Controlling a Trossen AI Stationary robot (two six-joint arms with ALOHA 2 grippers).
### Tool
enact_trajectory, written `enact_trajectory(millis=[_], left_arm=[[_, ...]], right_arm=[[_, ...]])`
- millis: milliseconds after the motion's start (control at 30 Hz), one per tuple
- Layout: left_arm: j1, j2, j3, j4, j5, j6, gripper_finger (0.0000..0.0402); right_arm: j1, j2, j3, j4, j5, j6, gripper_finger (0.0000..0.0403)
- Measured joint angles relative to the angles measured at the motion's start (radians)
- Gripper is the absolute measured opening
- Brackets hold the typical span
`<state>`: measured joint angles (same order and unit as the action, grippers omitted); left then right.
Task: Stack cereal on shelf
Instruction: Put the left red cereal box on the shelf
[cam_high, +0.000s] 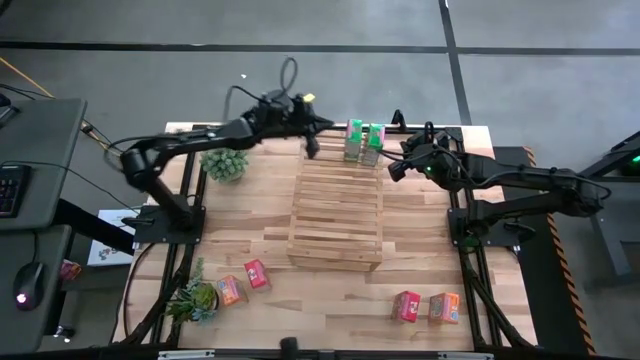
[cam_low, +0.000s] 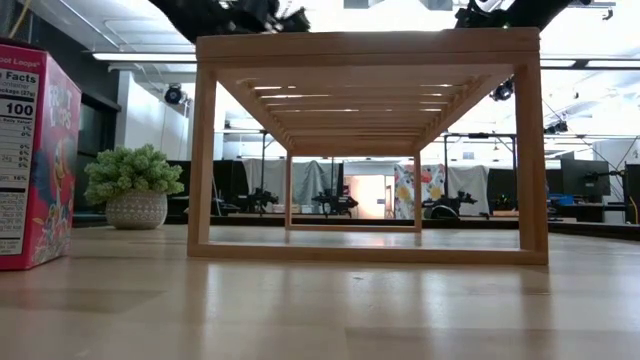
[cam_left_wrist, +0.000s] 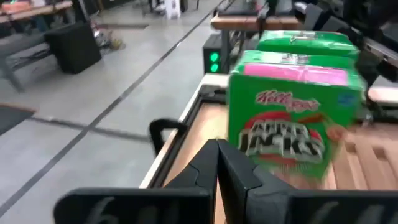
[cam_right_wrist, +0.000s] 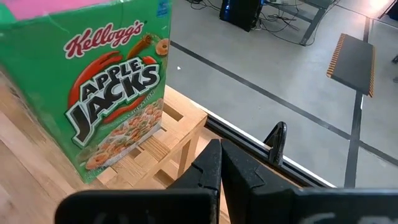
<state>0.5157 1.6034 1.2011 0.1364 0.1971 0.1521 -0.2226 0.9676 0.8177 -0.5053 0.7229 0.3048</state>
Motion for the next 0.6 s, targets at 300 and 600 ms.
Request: enact_trajectory(millis=[300,600], left_arm=[[-0.028,-0.428,-0.178,-0.244,0.063,-0.012,0.0000],[-0.225,-0.764,-0.524,-0.155,0.071,-0.059,0.0014]], right_arm=[[0.000,-0.088,0.000,-0.125,-0.066,0.063,0.0000],[0.000,-0.089,0.000,-0.146,-0.159,0.088,0.0000]])
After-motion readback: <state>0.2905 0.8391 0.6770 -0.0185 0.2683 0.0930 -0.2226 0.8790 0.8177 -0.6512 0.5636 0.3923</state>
